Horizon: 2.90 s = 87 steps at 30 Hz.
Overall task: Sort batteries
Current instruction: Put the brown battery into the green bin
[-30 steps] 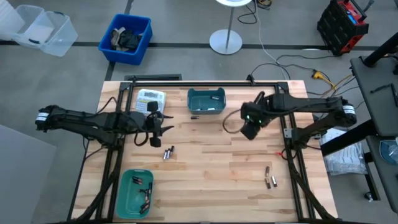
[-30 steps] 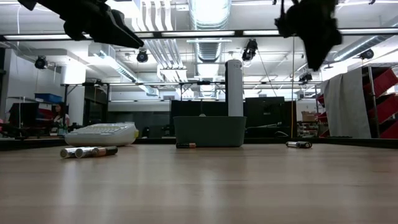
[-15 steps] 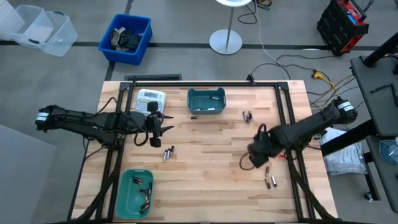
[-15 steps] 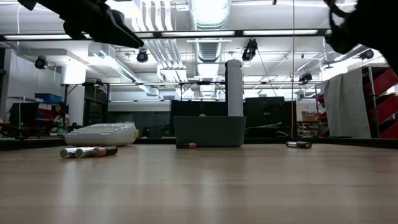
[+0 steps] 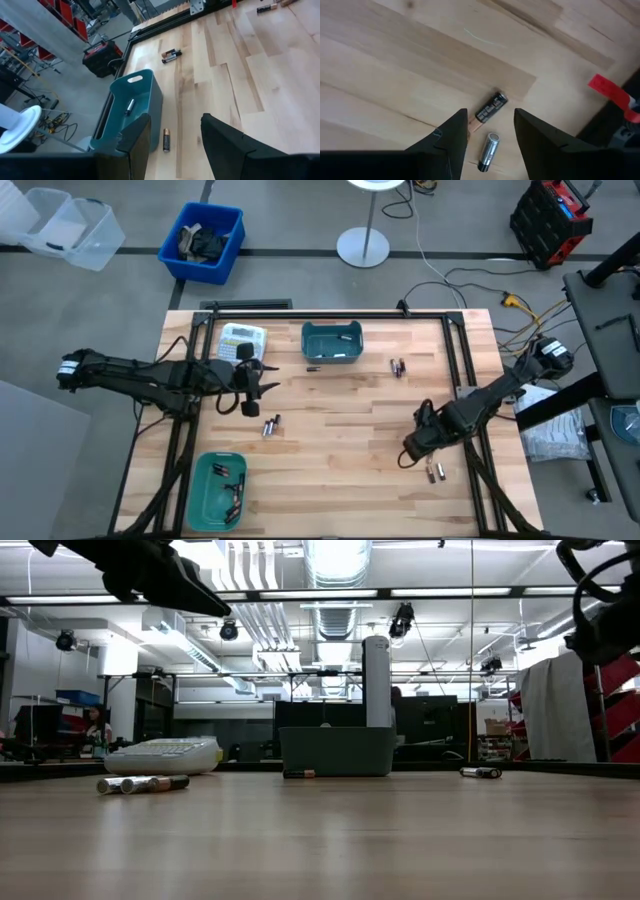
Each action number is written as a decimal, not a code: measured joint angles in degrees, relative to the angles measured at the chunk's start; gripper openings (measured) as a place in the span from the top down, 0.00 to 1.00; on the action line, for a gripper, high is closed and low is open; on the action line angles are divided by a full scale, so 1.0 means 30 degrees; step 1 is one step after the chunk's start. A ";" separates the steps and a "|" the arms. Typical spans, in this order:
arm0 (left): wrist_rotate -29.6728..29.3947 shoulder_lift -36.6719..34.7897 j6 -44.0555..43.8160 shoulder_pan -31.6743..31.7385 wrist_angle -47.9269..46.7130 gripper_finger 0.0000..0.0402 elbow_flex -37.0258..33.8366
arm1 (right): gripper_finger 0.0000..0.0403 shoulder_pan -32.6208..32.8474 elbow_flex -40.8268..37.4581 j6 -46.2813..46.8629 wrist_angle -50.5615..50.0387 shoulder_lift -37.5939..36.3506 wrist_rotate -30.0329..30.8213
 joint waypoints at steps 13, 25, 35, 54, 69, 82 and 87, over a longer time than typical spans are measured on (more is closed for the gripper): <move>0.0015 -0.0007 -0.1250 0.0000 -0.0002 0.61 -0.0024 | 0.59 0.1172 -0.2235 0.1829 0.2708 0.0100 -0.0115; 0.0015 -0.0007 -0.1364 0.0000 -0.0175 0.61 -0.0132 | 0.65 0.1172 -0.4354 0.2340 0.5862 0.0082 -0.0148; 0.0015 -0.0007 -0.1501 0.0000 -0.0153 0.61 -0.0393 | 0.73 0.1172 -0.4637 0.2127 0.5996 0.0093 0.0353; 0.0007 -0.0007 -0.1638 0.0000 -0.0153 0.61 -0.0393 | 0.85 0.1201 -0.4681 0.2485 0.6432 0.0129 0.1721; -0.0020 -0.0007 -0.1553 0.0000 -0.0148 0.61 -0.0393 | 0.85 0.1136 -0.4681 0.2251 0.6580 0.0136 0.4182; -0.0044 -0.0007 -0.1422 0.0000 -0.0138 0.61 -0.0393 | 0.87 0.0471 -0.4797 -0.0193 0.7399 0.0217 1.1044; -0.0058 -0.0007 -0.1422 0.0000 -0.0124 0.61 -0.0393 | 0.87 -0.0228 -0.4784 -0.2412 0.8835 0.0202 1.2503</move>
